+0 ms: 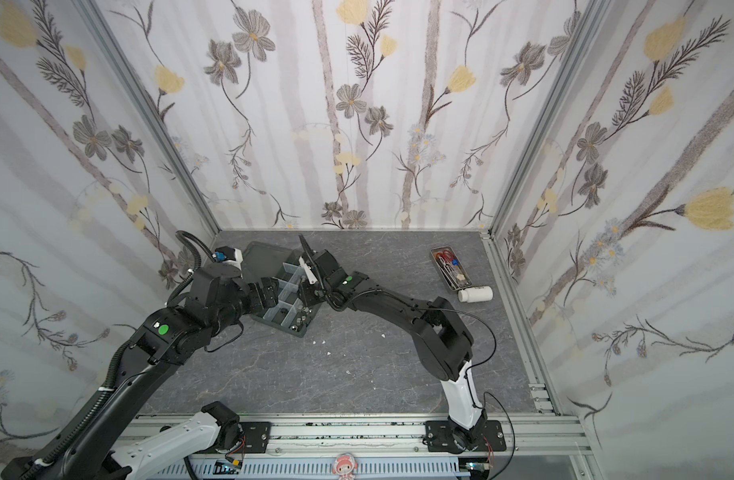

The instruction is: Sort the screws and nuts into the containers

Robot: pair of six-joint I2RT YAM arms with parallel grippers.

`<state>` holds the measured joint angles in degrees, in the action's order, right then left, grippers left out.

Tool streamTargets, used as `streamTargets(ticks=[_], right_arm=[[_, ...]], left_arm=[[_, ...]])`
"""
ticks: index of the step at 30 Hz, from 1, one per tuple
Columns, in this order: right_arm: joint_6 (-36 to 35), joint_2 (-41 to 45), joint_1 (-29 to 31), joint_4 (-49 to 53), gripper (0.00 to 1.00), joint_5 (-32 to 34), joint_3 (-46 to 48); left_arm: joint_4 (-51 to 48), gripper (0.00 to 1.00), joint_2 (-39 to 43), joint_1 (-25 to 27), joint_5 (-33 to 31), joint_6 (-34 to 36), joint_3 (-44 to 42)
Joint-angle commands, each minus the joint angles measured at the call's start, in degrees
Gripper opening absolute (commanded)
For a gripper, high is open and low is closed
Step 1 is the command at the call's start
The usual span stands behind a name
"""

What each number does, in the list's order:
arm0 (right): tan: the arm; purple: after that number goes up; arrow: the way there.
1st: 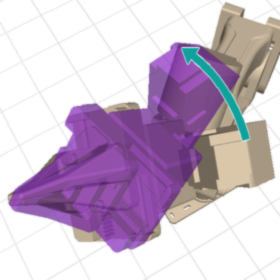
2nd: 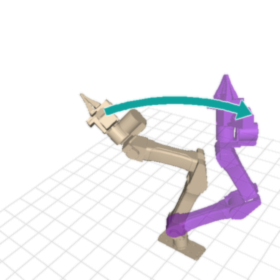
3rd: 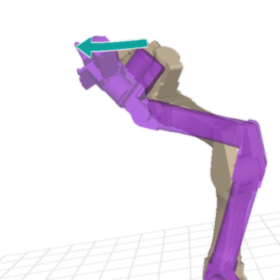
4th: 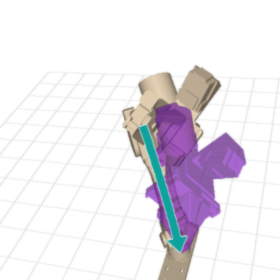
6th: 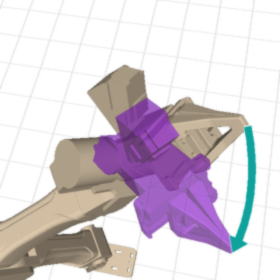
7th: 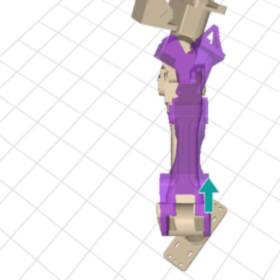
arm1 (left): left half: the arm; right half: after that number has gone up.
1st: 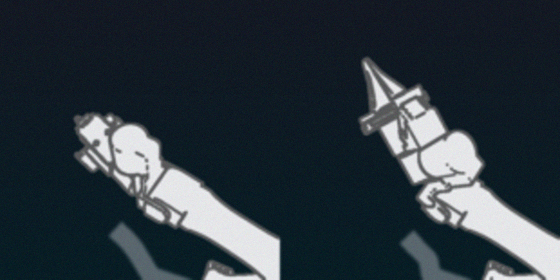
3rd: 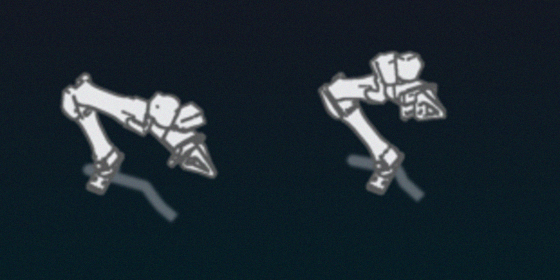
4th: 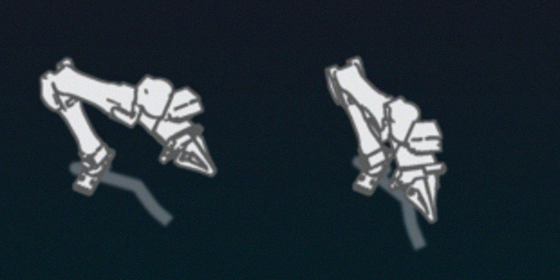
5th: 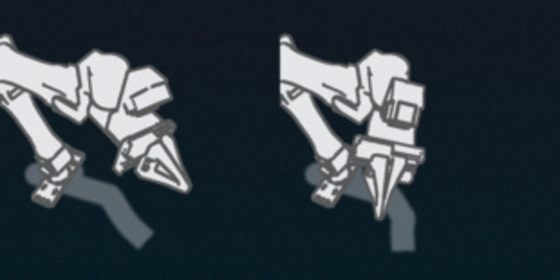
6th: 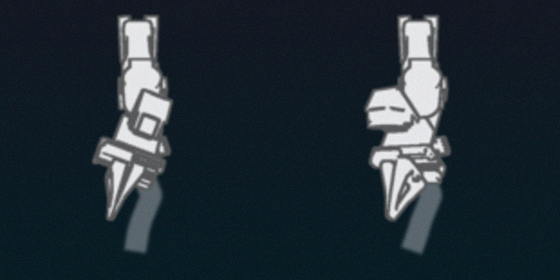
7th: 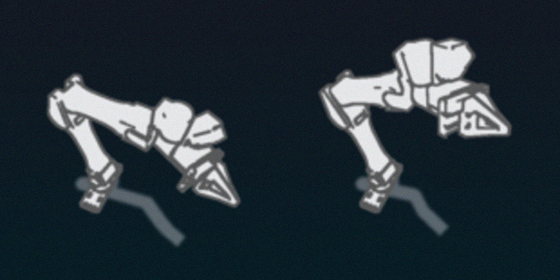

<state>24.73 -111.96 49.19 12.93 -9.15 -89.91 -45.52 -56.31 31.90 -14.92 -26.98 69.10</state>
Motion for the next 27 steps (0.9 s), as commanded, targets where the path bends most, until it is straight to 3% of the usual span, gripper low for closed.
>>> streamTargets(ticks=[1,9,17,22,27], right_arm=[[1.63,6.58,-1.73,-7.18,0.41,0.09,7.47],[4.14,25.34,-9.75,-12.37,0.41,1.82,28.65],[4.93,41.28,-16.41,-12.55,0.42,3.92,43.19],[5.33,46.34,-18.75,-12.27,0.43,3.29,49.13],[5.72,49.67,-20.17,-12.05,0.44,3.52,53.03]], left_arm=[[2.09,0.95,-2.68,0.74,1.97,0.97,1.42],[6.24,0.91,-11.75,4.34,2.51,0.51,2.98],[10.72,0.91,-22.33,6.63,3.68,0.31,5.52],[11.85,0.89,-30.74,7.67,4.02,1.26,10.57],[12.23,0.81,-40.34,7.85,4.62,1.5,16.1]])
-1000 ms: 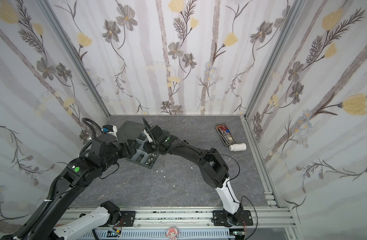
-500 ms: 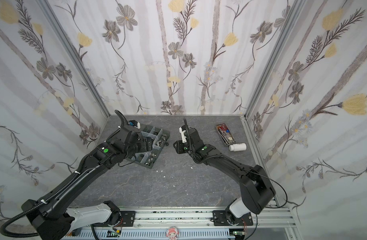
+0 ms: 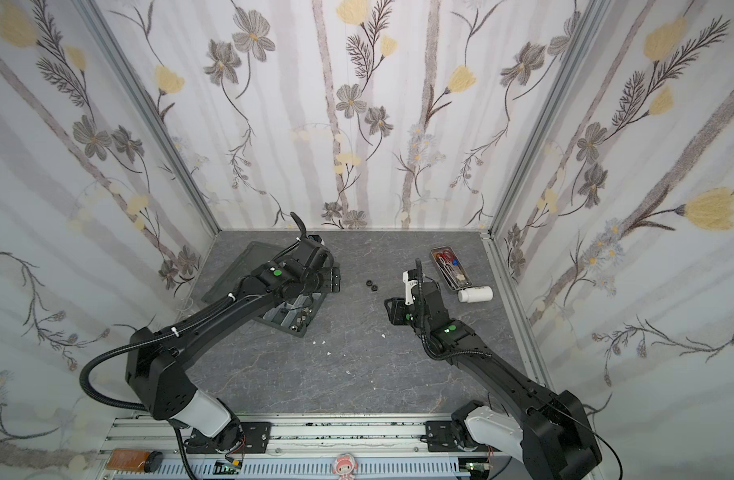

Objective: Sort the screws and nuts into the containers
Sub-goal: 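Withdraw the right gripper while the left gripper moves toward the black hex nuts, then lower the left gripper around a black hex nut and close on it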

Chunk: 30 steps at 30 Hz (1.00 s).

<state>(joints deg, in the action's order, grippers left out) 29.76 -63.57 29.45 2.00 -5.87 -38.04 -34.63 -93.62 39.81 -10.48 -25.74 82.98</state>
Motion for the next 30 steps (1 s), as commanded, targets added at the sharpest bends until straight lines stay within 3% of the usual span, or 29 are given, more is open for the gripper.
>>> streamTargets(ticks=[1,11,30], right_arm=[[0.74,1.94,-0.78,-1.11,0.43,0.33,1.82],[0.56,4.72,-1.8,0.22,0.43,0.48,5.68],[-1.14,5.62,-1.86,3.34,0.43,0.27,6.66]], left_arm=[[1.25,0.8,-5.16,0.0,0.59,-0.05,3.54],[-2.03,0.76,-24.52,0.09,2.46,-0.54,20.72],[-7.6,0.71,-49.52,1.06,1.58,-2.1,45.59]])
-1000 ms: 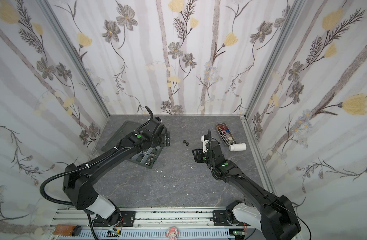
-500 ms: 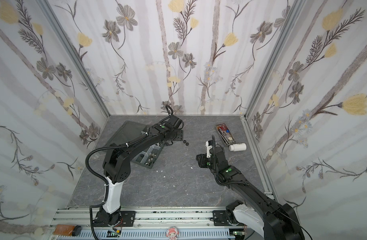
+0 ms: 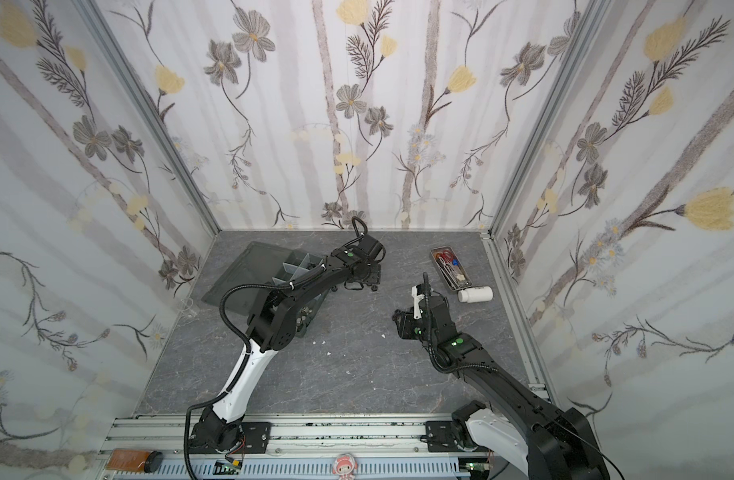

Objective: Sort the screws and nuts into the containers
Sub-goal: 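Lower the left gripper around a black hex nut and close on it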

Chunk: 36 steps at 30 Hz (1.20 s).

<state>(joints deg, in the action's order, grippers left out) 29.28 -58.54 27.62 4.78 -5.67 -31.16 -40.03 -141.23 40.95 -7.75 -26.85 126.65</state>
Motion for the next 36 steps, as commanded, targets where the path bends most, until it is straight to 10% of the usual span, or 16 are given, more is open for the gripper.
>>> streamTargets(ticks=[1,36], right_arm=[[-0.72,0.8,-0.05,0.8,0.43,0.05,-0.24],[-0.24,1.94,0.05,0.68,0.43,-1.36,0.48]], left_arm=[[-2.44,0.71,-2.87,-0.08,-1.13,-1.18,2.89],[-1.33,0.44,-3.11,0.1,-2.36,-2.23,-1.95]])
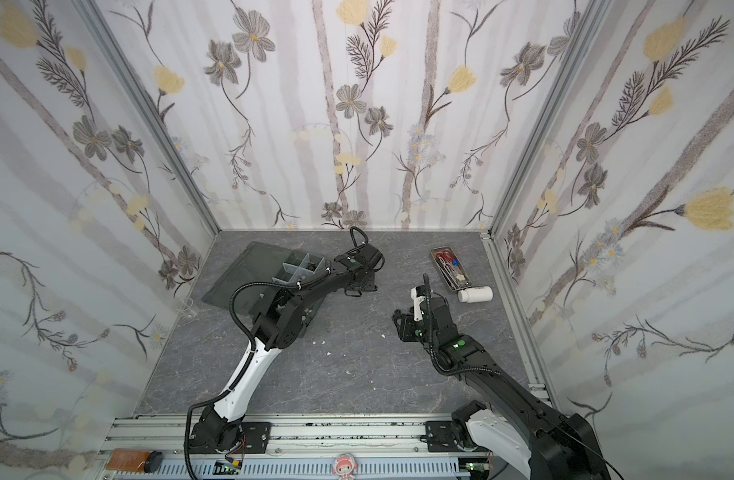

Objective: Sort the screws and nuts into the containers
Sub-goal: 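Lower the left gripper around a black hex nut and close on it, then carry the black hex nut over the box compartment nearest the robot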

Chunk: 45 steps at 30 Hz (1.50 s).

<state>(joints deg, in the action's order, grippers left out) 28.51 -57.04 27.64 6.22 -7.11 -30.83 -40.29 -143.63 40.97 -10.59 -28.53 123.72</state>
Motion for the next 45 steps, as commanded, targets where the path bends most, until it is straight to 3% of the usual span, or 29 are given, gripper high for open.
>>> streamTargets(ticks=[1,14,29,45], right_arm=[[0.49,0.52,0.0,-0.69,0.43,0.15,0.16],[0.55,1.05,0.01,-0.69,0.44,0.26,0.36],[0.75,1.27,0.02,0.2,0.44,0.11,-0.1],[0.55,-2.54,2.66,-0.46,0.44,0.1,-3.6]], left_arm=[[-1.27,0.43,-0.84,0.14,0.55,-0.54,1.29],[-1.9,0.21,-0.62,0.78,0.7,-0.42,1.79],[-2.52,0.17,7.95,0.87,-0.45,0.56,-0.02],[5.43,0.17,33.08,-0.4,-2.06,-0.72,-28.33]])
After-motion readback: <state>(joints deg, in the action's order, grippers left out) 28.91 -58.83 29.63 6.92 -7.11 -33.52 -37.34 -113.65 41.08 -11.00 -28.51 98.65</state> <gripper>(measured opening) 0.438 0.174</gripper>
